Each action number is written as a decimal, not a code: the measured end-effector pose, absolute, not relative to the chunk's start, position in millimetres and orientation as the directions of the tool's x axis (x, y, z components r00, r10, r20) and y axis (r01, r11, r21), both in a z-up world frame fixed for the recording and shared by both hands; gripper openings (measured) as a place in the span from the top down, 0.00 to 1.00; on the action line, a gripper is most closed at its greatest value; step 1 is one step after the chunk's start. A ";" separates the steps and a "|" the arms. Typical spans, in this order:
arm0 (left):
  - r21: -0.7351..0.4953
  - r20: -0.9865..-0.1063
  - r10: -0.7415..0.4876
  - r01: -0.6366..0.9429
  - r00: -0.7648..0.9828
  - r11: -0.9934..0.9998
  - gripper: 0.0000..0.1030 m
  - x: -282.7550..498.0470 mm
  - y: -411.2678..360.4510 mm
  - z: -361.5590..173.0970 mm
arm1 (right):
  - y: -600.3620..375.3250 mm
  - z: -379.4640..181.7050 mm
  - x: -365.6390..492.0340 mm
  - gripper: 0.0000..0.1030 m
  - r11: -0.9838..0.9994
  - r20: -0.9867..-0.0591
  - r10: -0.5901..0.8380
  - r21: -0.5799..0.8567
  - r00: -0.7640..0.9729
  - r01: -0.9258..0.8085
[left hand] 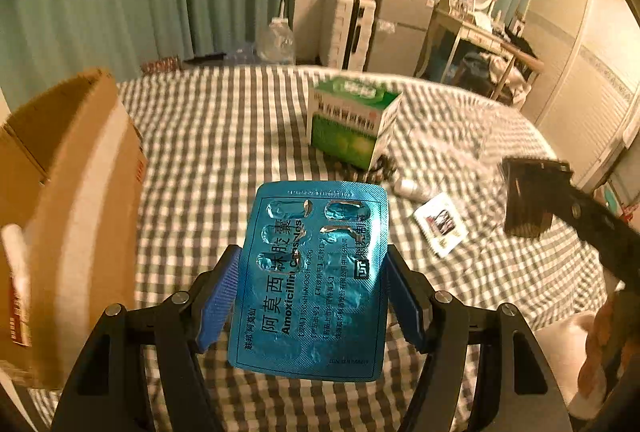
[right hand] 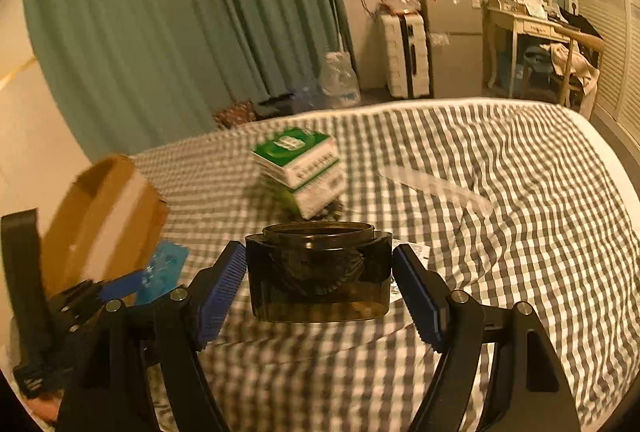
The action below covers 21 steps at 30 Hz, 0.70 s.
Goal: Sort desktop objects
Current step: 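Carry the blister pack and dark jar into the cardboard box and release both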
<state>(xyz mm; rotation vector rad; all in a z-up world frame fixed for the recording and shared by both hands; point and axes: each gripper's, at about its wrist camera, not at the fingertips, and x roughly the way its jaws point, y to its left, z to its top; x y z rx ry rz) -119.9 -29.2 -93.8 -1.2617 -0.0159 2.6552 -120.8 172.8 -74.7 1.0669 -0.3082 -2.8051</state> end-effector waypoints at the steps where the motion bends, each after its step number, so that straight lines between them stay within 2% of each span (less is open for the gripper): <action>1: -0.099 -0.756 0.190 -0.177 -0.626 -0.979 0.32 -116.3 -33.7 -85.4 | 170.1 -66.7 -114.7 0.27 -0.969 -0.633 -0.197 0.242 -0.749 0.051; 9: -0.116 -0.697 0.183 -0.142 -0.693 -0.983 0.31 -100.3 -71.4 -14.7 | 120.8 -3.7 -78.0 0.27 -0.962 -0.539 -0.248 0.233 -0.805 0.140; 13: -0.083 -0.664 0.130 -0.100 -0.736 -0.991 0.31 -97.1 -111.6 22.2 | 83.4 23.9 -68.0 0.27 -0.954 -0.501 -0.291 0.214 -0.815 0.210; 17: -0.060 -0.653 0.092 -0.071 -0.752 -0.996 0.31 -95.0 -151.0 42.2 | 41.5 43.1 -70.4 0.27 -0.914 -0.478 -0.401 0.267 -0.782 0.305; 21: -0.090 -0.653 0.078 -0.026 -0.753 -0.996 0.31 -94.1 -200.1 44.1 | -10.6 51.9 -82.5 0.27 -0.859 -0.471 -0.510 0.322 -0.719 0.398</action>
